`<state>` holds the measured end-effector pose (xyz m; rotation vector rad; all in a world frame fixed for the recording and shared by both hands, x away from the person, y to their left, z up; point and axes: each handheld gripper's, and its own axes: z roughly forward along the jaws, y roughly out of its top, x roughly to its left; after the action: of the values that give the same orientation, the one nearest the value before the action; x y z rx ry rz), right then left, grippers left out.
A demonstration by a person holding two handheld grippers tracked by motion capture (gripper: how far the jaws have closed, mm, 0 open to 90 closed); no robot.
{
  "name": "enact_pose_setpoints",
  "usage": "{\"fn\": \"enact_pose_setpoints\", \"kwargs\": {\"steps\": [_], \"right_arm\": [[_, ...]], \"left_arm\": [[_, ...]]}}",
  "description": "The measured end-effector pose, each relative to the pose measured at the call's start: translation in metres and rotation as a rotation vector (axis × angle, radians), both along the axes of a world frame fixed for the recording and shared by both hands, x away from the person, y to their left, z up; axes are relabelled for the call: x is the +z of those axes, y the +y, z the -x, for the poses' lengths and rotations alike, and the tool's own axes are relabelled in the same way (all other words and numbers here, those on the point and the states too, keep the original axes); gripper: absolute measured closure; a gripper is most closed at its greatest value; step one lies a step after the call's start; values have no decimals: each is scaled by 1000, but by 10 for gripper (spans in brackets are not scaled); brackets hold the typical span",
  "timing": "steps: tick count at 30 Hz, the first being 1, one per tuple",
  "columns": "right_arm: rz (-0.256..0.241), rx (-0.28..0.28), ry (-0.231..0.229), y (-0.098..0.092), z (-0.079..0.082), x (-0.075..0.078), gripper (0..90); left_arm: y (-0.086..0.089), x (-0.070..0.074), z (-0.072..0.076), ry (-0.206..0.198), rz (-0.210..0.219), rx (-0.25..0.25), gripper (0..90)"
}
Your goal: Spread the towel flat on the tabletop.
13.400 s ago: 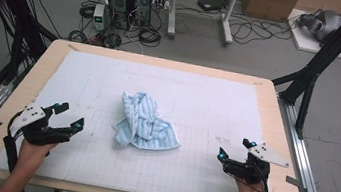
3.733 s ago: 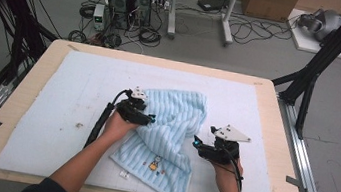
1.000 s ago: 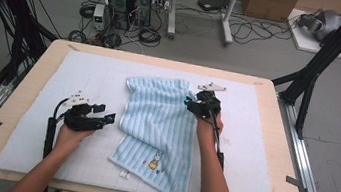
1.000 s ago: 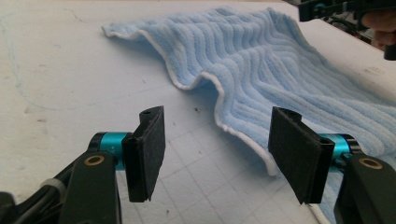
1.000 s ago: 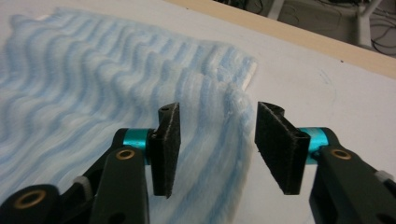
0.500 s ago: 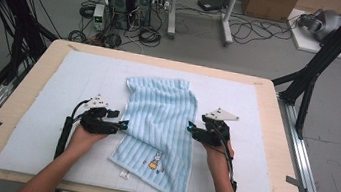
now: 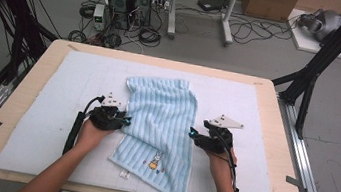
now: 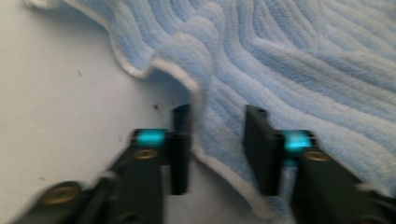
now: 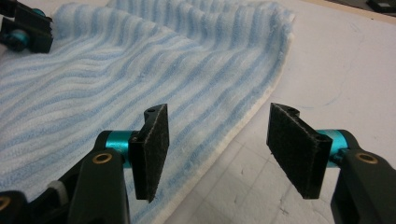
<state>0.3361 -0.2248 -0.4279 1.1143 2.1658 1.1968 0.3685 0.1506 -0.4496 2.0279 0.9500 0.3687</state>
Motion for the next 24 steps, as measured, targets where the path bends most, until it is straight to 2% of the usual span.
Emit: {"fn": "enact_pose_setpoints", "kwargs": {"steps": [2, 3, 6, 8, 15, 16, 19, 20, 24], "right_arm": [[8, 8, -3, 1, 0, -1, 391], [6, 10, 1, 2, 0, -1, 392], [8, 14, 1, 2, -1, -2, 392], [6, 14, 6, 2, -1, -2, 392], [7, 11, 8, 3, -2, -5, 392], [7, 11, 11, 3, -2, -5, 392], [10, 13, 12, 3, -2, -6, 392], [5, 12, 12, 3, -2, -6, 392], [5, 15, 6, 2, -2, -6, 391]], "left_arm": [[0, 1, -5, -14, 10, -2, 845], [0, 1, -8, -24, 10, -2, 861], [0, 4, -15, -60, 43, 21, 872], [1, 5, -20, -54, 63, 41, 875], [-1, 14, -46, -70, 35, 89, 879], [-1, 16, -50, -72, 46, 110, 879], [1, 19, -63, -70, 34, 150, 879], [3, 19, -65, -83, 35, 166, 879], [8, 17, -68, -65, 34, 173, 874]]}}
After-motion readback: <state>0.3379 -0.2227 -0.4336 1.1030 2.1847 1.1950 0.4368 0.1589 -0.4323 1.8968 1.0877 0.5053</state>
